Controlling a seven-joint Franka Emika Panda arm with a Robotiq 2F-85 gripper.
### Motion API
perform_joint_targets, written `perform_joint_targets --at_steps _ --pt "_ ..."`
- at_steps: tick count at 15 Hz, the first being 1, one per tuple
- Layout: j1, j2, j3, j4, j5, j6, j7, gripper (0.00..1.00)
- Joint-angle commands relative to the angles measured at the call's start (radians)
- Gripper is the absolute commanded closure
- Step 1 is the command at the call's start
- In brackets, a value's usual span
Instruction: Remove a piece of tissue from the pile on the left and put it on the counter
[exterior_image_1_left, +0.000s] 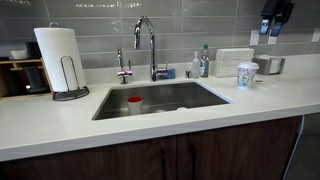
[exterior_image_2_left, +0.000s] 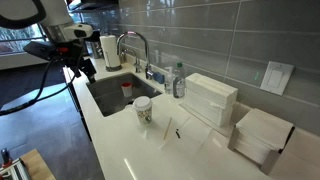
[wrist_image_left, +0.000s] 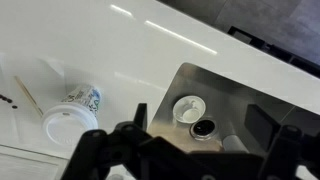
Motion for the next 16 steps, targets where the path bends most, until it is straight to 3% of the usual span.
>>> perform_joint_targets --at_steps 1,12,16 --pt "-0.004 0.001 0.004 0.003 0.003 -0.003 -0.002 0.00" --pt "-0.004 0.001 0.004 0.003 0.003 -0.003 -0.002 0.00" --pt "-0.071 0.119 0.005 0.084 -0.031 0.087 0.086 0.00"
